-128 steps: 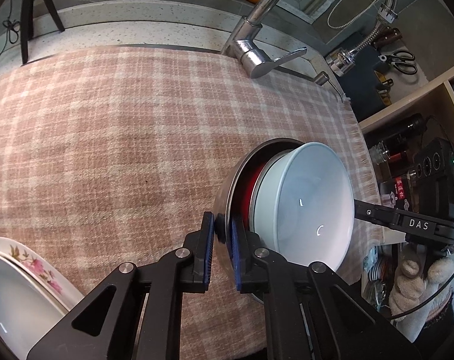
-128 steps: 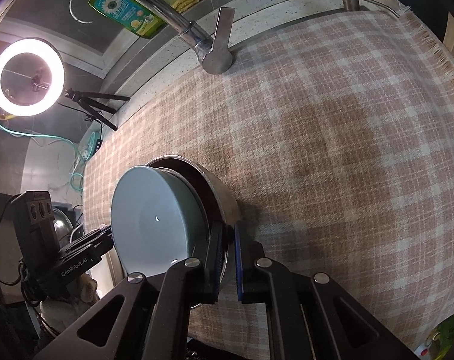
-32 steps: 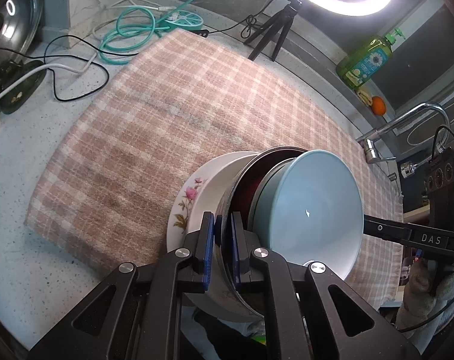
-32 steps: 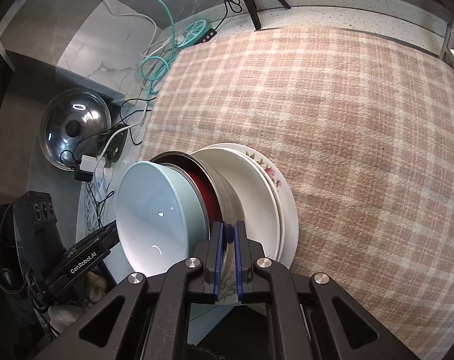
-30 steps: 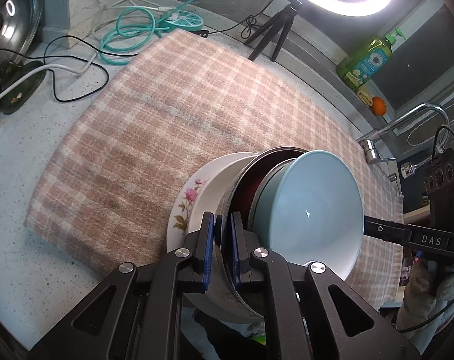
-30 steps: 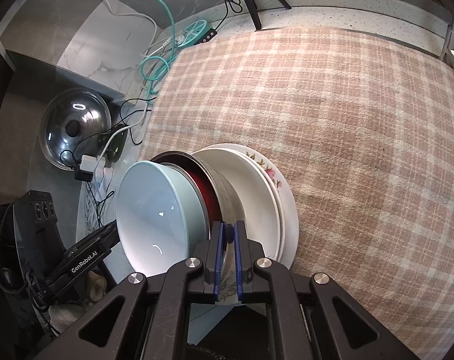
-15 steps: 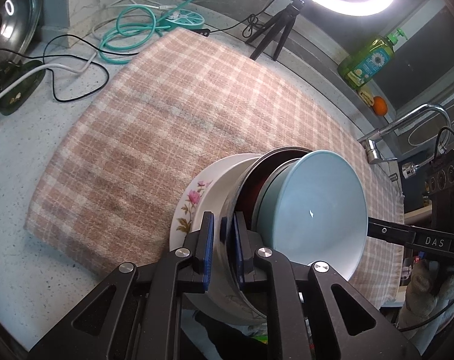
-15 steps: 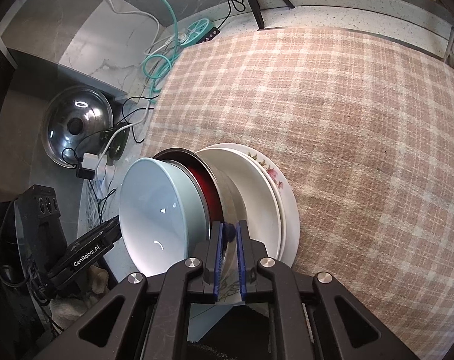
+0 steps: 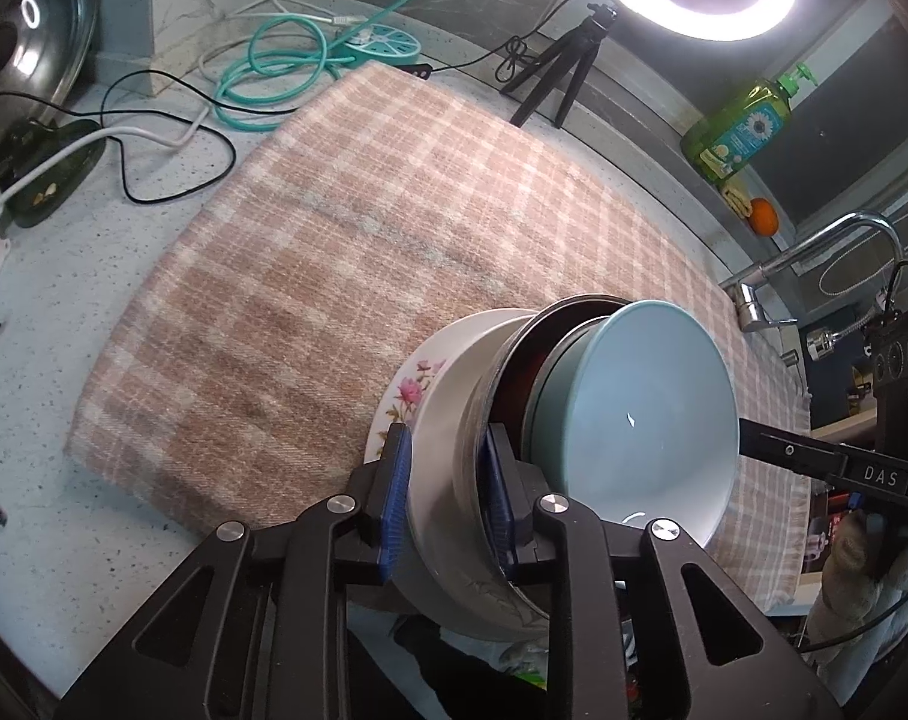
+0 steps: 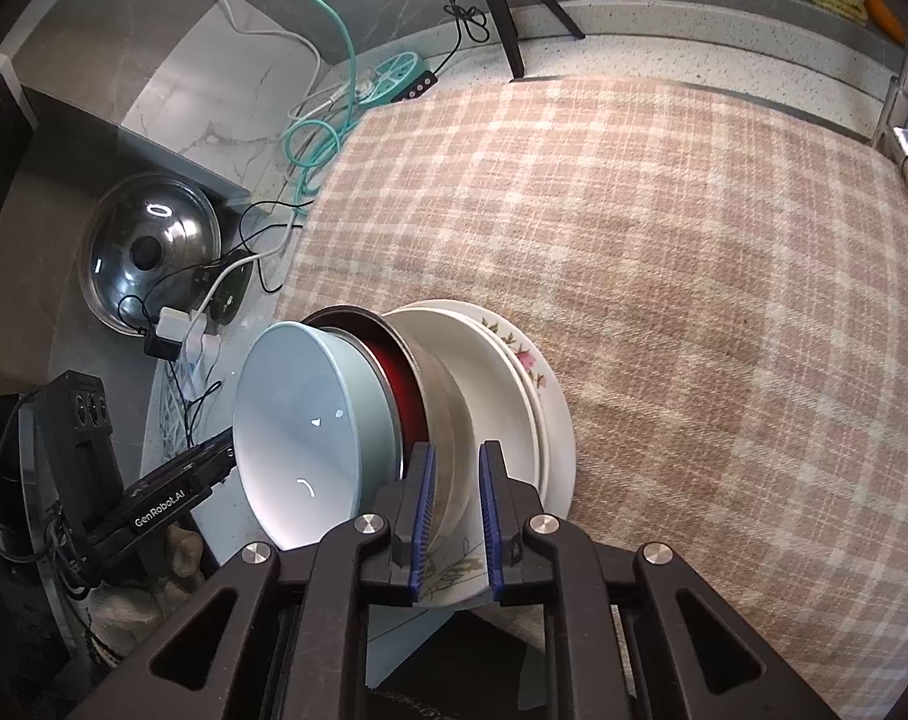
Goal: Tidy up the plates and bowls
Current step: 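Open the right gripper and withdraw from the stacked dishes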
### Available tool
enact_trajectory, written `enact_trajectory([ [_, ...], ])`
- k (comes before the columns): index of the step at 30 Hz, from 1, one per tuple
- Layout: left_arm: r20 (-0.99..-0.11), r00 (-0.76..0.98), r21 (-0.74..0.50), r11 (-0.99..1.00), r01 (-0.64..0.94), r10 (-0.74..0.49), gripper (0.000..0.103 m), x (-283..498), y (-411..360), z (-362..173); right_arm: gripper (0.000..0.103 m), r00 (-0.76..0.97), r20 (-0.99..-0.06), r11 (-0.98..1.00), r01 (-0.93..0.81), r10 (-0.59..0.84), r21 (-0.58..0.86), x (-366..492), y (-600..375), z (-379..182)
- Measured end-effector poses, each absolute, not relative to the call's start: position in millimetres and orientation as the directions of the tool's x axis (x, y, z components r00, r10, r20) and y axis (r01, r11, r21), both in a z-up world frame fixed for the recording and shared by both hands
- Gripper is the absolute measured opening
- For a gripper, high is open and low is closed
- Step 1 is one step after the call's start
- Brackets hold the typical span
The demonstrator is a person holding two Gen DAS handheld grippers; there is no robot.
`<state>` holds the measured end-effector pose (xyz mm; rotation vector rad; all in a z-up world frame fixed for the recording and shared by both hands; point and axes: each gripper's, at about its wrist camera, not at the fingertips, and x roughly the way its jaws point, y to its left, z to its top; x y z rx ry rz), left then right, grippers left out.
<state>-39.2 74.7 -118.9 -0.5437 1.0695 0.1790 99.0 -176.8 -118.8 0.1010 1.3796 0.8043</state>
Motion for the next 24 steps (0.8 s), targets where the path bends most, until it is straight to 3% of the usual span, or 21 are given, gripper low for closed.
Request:
enact_trajectory([
  [6,-0.862,0.499,-0.311,0.865,-0.394,-0.082,0.028,-41.4,78.2,-107.6,0.022,0.031,-0.825,0.738,-0.467,0.564,0.487,95.7,-185.6,-106.5],
  [20,-0.82,0.572,-0.256,0.89,-0.377,0.007,0.028,-60.5,72.8,-72.0,0.024,0.19,-0.804,0.756,-0.51,0.563,0.409,82.5,-203.4,-76.7],
  [24,-0.81,0.585,-0.229,0.901,-0.369,0.033,0.035,-68.7,63.3,-63.9,0.024,0.242,-0.794,0.761,-0.531,0.558,0.372,74.6,-209.2,-65.5],
])
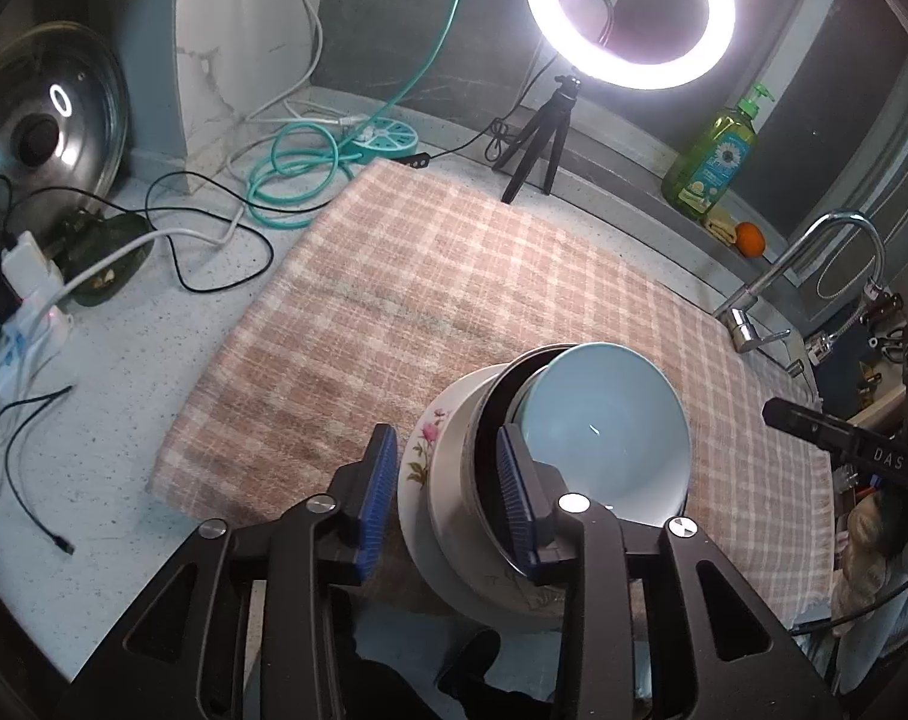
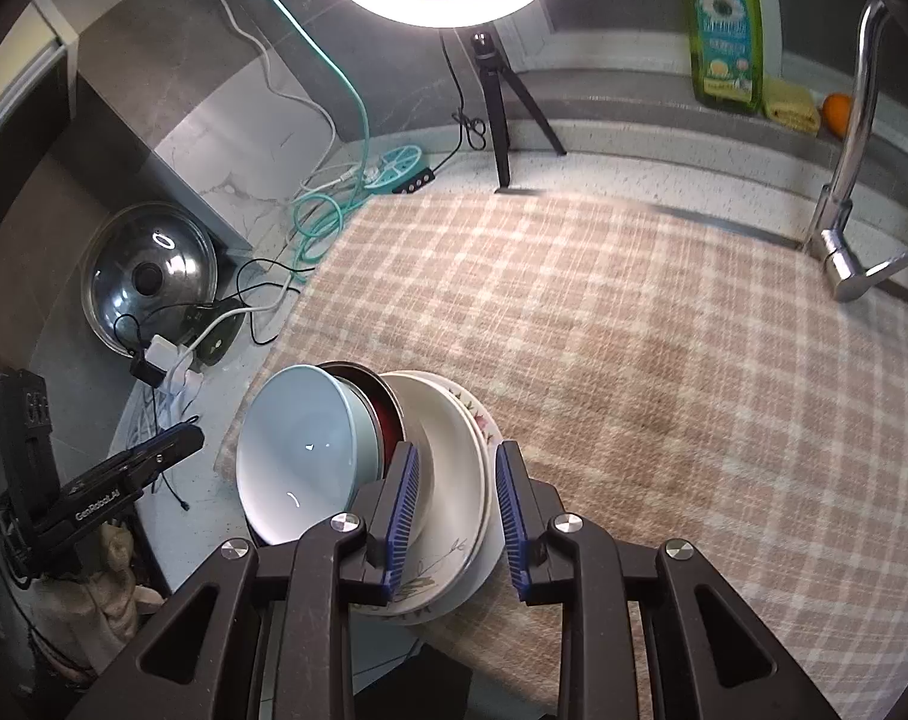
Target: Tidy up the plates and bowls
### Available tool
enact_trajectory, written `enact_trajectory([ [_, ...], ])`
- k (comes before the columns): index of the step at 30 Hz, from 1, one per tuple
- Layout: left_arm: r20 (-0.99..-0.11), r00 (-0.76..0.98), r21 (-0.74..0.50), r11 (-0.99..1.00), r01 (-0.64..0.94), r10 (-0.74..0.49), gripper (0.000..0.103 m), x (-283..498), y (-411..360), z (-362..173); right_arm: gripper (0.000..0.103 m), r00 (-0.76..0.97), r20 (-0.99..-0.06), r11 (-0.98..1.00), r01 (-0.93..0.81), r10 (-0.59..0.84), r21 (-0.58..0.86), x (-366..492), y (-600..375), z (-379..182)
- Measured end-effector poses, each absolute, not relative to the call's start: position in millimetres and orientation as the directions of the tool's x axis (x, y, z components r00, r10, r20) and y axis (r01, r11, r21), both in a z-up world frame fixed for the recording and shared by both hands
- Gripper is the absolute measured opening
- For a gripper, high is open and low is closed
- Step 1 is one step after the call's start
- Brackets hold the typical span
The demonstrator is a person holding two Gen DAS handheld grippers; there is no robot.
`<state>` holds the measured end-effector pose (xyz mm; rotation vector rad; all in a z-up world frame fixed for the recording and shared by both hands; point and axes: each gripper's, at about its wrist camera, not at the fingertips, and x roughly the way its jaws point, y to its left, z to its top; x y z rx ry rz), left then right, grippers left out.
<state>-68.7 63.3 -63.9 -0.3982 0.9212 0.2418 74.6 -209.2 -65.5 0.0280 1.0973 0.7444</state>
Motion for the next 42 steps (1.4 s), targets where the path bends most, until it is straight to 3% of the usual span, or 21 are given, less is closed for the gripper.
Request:
enact_trajectory([
  [3,-0.8,0.598,-0.206,0.908,-0.365,0.059,0.035,-76.6,55.0,-58.2,0.028,0.276,-0.781,0.764,-0.536,0.56,0.359,69.3,-213.7,-57.7],
  [5,-0.795,0.603,-0.192,0.911,-0.364,0.074,0.035,-81.0,50.1,-55.0,0.042,0.298,-0.768,0.764,-0.54,0.567,0.354,65.2,-217.4,-52.6],
  [12,-0.778,0.619,-0.158,0.917,-0.365,0.112,0.044,-96.3,33.4,-46.8,0.043,0.371,-0.744,0.775,-0.554,0.556,0.304,45.5,-230.7,-39.1],
  [18,-0.759,0.637,-0.128,0.927,-0.353,0.138,0.045,-108.5,16.6,-37.8,0.053,0.445,-0.709,0.79,-0.555,0.547,0.261,23.9,-244.5,-26.8],
  [23,-0.729,0.664,-0.085,0.939,-0.332,0.169,0.055,-116.6,2.3,-27.8,0.065,0.497,-0.678,0.803,-0.545,0.542,0.242,8.1,-255.4,-18.2],
  [30,-0.703,0.683,-0.035,0.949,-0.312,0.199,0.064,-129.0,-12.8,-21.1,0.068,0.551,-0.653,0.825,-0.524,0.519,0.214,-12.9,-261.6,-11.6],
  [42,-0.69,0.691,-0.022,0.948,-0.317,0.215,0.065,-144.9,-22.0,-16.6,0.073,0.647,-0.615,0.862,-0.493,0.452,0.115,-46.6,-260.8,-0.7],
])
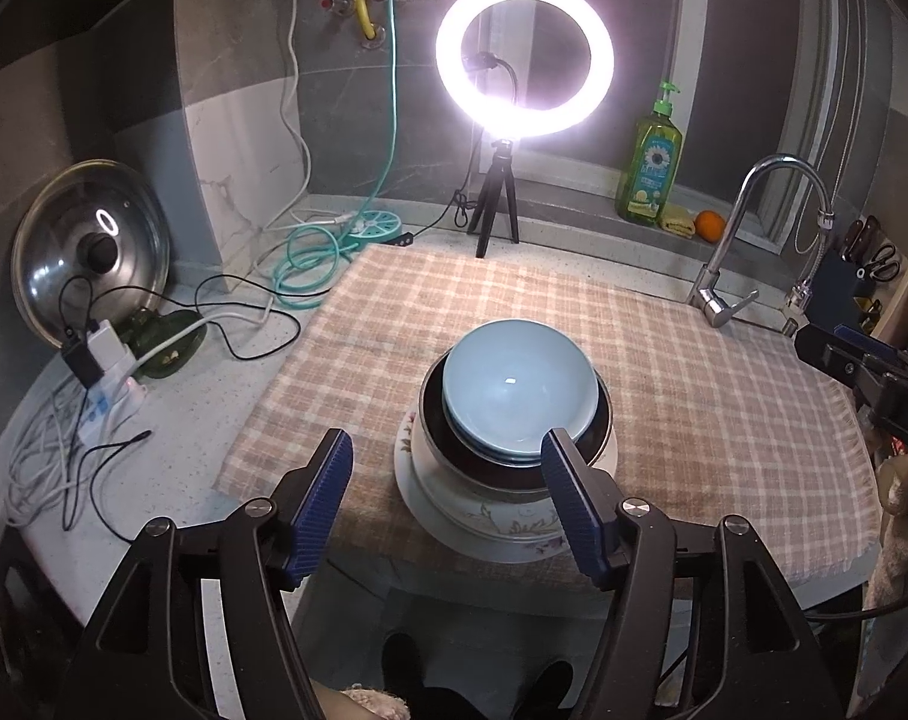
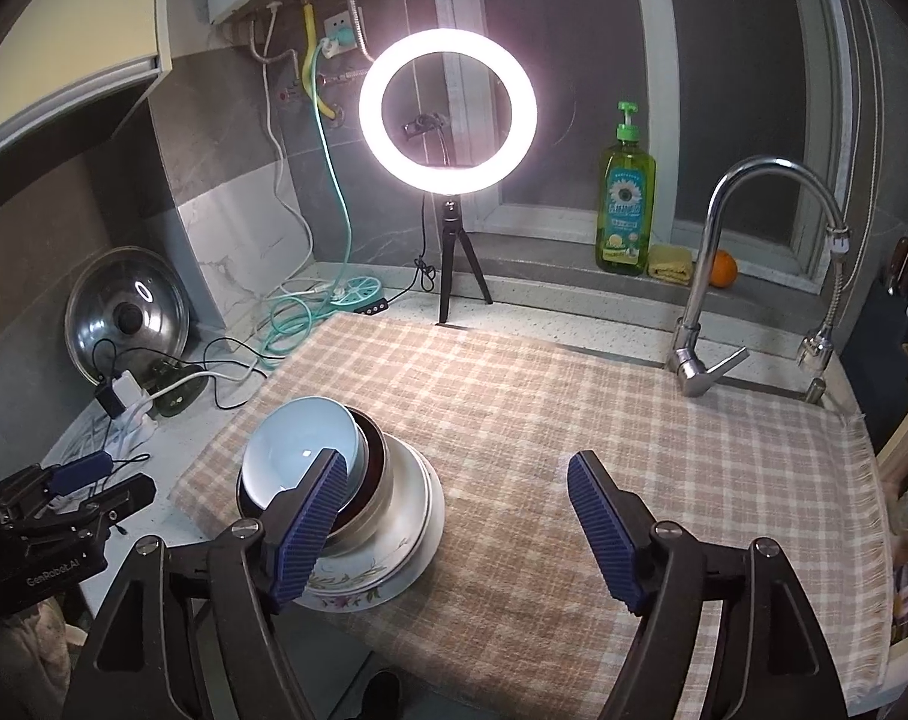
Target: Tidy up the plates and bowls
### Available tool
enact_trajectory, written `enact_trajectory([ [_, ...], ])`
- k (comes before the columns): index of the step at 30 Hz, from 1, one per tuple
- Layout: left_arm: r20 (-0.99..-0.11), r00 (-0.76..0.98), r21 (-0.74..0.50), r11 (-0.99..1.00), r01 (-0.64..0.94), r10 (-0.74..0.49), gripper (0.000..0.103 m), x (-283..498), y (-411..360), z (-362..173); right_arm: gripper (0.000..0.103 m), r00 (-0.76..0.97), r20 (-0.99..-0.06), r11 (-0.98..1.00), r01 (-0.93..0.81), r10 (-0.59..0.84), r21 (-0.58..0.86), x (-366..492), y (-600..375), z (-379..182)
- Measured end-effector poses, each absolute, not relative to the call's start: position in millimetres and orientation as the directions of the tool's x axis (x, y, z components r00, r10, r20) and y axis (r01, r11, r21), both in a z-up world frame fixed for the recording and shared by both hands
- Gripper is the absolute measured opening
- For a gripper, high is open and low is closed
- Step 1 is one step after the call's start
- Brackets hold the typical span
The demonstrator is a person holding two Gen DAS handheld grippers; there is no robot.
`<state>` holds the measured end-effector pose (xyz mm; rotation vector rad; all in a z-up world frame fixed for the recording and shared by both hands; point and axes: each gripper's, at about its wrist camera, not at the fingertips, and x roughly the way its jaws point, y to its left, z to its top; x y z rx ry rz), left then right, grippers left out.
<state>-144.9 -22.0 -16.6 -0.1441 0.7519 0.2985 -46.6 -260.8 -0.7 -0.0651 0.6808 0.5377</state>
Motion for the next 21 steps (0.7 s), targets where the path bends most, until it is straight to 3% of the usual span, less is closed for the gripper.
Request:
enact_trajectory([
  [3,-0.686,0.695,-0.025,0.947,-0.32,0.217,0.071,-147.8,-22.1,-15.7,0.073,0.653,-0.613,0.865,-0.49,0.445,0.106,-50.2,-260.0,0.8],
  [21,-0.695,0.684,-0.014,0.948,-0.319,0.221,0.071,-148.1,-24.5,-16.3,0.073,0.653,-0.614,0.863,-0.495,0.443,0.096,-51.8,-255.8,-2.9],
])
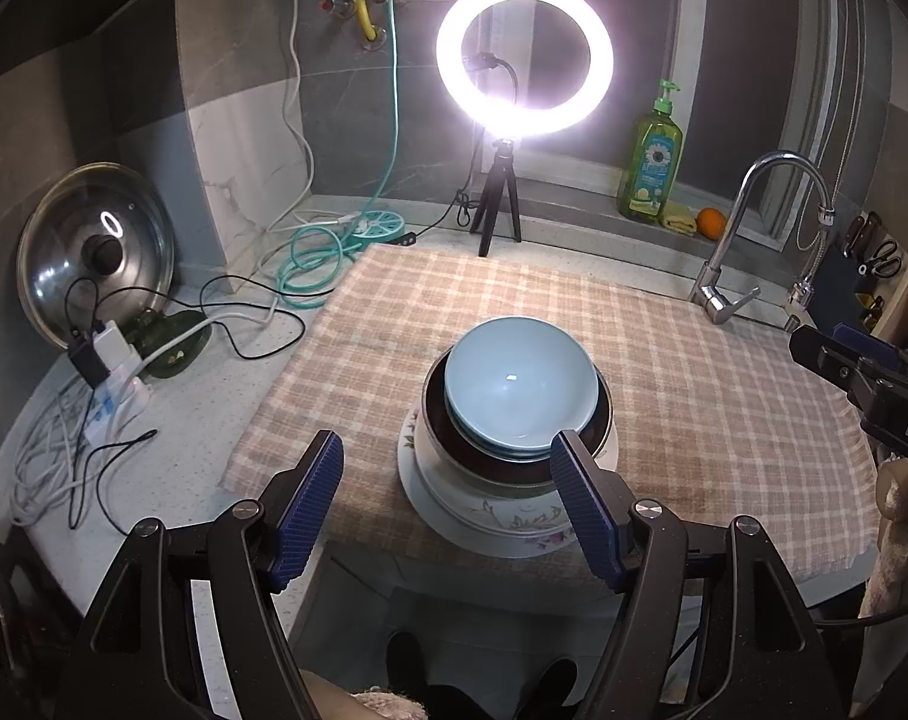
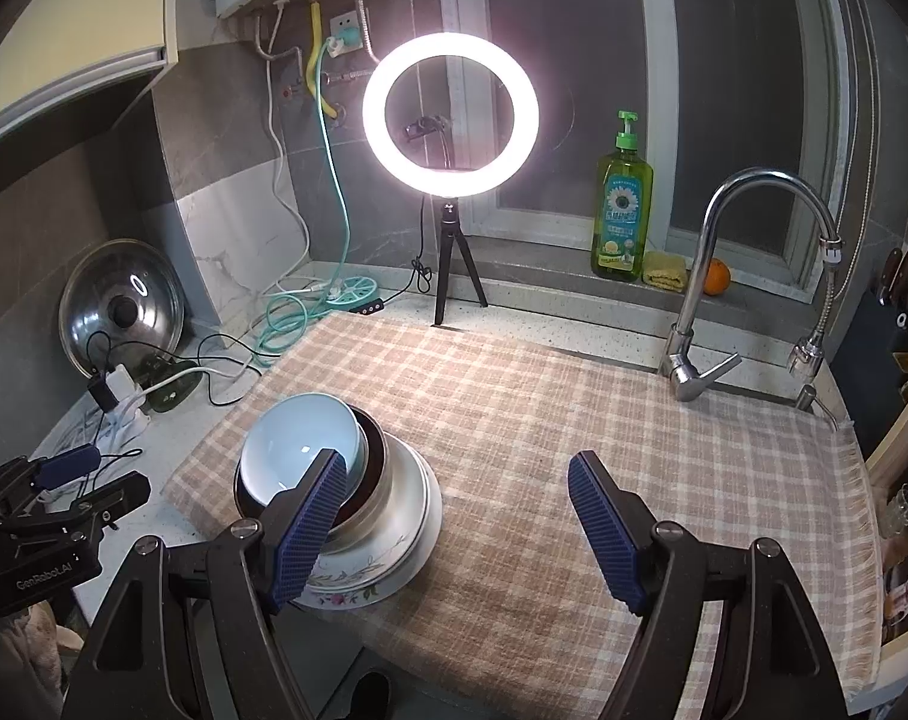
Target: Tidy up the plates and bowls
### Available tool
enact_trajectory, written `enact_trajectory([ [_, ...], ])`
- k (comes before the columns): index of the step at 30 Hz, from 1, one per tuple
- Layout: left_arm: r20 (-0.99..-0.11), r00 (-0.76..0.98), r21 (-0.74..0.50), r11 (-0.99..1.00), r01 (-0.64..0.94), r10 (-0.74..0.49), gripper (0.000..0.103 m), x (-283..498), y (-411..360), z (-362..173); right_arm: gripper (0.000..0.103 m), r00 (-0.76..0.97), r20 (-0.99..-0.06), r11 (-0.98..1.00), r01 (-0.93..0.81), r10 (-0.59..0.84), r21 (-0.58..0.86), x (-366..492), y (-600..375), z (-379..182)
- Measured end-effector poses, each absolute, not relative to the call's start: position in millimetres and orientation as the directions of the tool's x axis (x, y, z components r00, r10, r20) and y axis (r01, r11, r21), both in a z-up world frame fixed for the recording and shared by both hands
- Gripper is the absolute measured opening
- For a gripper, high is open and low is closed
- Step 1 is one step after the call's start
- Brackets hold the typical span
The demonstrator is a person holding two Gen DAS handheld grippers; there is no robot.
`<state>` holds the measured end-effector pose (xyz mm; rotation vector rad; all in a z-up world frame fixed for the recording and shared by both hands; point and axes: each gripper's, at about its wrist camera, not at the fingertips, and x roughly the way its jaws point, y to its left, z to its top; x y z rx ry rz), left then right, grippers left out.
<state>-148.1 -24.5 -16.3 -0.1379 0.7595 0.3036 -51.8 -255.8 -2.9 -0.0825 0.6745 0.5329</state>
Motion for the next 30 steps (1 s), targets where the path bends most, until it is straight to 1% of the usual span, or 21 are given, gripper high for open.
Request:
enact_trajectory([
  [30,-0.71,0.668,-0.008,0.946,-0.325,0.223,0.071,-143.2,-22.5,-18.3,0.073,0.642,-0.622,0.856,-0.509,0.448,0.091,-47.8,-250.0,-4.4],
])
